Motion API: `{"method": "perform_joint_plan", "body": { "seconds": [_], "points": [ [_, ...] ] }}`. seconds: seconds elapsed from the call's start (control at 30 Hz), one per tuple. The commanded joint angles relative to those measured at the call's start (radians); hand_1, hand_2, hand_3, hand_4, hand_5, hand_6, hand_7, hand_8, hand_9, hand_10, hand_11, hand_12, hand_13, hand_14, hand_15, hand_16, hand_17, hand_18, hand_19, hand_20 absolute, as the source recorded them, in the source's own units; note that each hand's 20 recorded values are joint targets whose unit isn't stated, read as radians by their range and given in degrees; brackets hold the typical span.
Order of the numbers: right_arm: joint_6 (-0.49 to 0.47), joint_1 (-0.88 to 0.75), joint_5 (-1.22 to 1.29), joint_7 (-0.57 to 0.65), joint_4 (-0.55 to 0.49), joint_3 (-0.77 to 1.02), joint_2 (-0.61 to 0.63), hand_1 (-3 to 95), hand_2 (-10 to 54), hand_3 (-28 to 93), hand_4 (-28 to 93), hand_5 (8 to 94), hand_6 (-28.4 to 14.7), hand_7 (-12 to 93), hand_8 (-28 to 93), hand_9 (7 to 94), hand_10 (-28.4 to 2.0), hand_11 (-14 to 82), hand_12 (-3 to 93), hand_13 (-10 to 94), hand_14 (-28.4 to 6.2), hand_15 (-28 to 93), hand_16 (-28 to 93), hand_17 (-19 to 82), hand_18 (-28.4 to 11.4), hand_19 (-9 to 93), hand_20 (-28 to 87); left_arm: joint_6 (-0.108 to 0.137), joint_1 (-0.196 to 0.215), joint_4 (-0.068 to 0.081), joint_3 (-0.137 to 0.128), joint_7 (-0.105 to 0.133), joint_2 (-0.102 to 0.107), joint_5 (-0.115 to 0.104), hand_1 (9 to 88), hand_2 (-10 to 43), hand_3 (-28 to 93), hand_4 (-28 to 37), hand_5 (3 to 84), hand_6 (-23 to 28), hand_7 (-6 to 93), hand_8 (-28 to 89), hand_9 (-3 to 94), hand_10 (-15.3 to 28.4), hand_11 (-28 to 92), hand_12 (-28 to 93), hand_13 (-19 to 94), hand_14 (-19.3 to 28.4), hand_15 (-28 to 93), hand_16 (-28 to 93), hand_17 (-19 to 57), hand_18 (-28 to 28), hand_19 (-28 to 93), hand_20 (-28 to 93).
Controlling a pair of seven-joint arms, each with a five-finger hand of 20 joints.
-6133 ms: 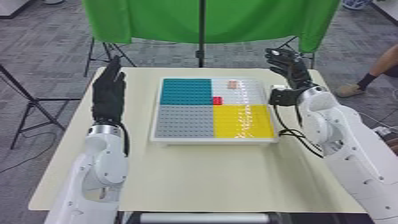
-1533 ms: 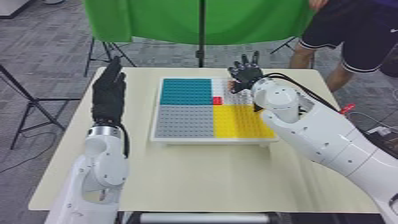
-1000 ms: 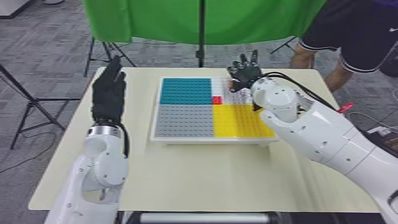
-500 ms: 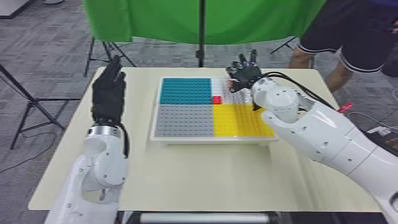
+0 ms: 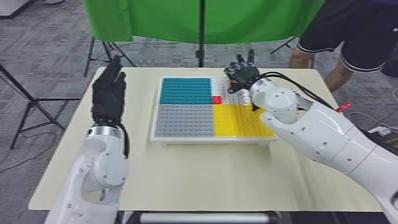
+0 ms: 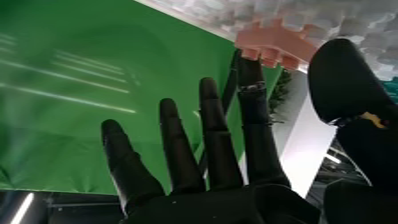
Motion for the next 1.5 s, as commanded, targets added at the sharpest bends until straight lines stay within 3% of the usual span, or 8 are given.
{"method": "perform_joint_plan", "body": {
  "seconds": [0.03,0.5,0.77,1.27,1.5],
  "points": [
    [0.04,0.008,-0.017,0.008,0.03,-0.01,-0.015,26.7,-9.5,90,-21,39.0,5.5,67,-28,33.9,-8.4,6.7,20.3,21,-11.8,-3,40,0,-28.4,14,8,-0.006,0.014,-0.001,-0.002,-0.002,-0.007,0.0,25.7,6.3,73,-18.9,32.3,4.4,10.5,-9,19.0,8.0,5,15,9,9.1,-4,18,-12.1,4.0,10,17],
    [0.064,-0.008,-0.02,0.007,0.017,-0.012,0.001,28.6,-9.5,90,-23,43.9,8.1,70,-27,37.0,-7.1,9.4,18.7,22,-10.8,-1,38,2,-28.4,15,8,-0.008,0.009,-0.004,0.002,-0.004,-0.006,-0.001,25.6,6.3,73,-18.8,32.3,4.6,10.2,-9,19.1,8.0,5,15,9,9.1,-4,18,-12.1,4.0,10,17],
    [0.037,-0.023,-0.012,0.002,-0.004,-0.005,0.011,28.6,-9.5,90,-23,44.7,9.4,65,-9,37.3,-6.7,9.8,18.2,22,-10.9,-1,37,2,-28.4,15,8,-0.009,0.012,-0.005,-0.001,-0.003,-0.008,-0.001,25.6,6.4,73,-19.0,32.2,4.7,10.3,-9,19.1,8.0,5,15,9,9.2,-4,18,-12.1,4.0,10,17],
    [-0.011,-0.051,-0.028,-0.024,-0.031,-0.018,0.045,27.8,-9.5,90,-22,45.3,8.4,66,-22,36.5,-6.9,9.1,18.6,22,-11.1,-1,38,1,-28.4,15,8,-0.003,0.015,-0.009,-0.008,0.003,-0.011,-0.004,25.7,6.4,73,-19.0,32.2,4.8,10.4,-9,19.1,8.0,5,15,9,9.2,-4,18,-12.0,4.0,9,17],
    [0.0,-0.055,-0.026,-0.027,-0.034,-0.016,0.049,28.5,-9.5,90,-23,45.0,9.1,66,-14,36.6,-6.5,9.5,18.2,22,-10.9,-1,38,1,-28.4,15,8,-0.002,0.02,-0.012,-0.008,0.004,-0.01,-0.004,25.6,6.3,73,-19.0,32.2,4.8,10.3,-9,19.1,8.1,5,15,9,9.2,-4,18,-12.0,4.0,9,17]
  ]
}}
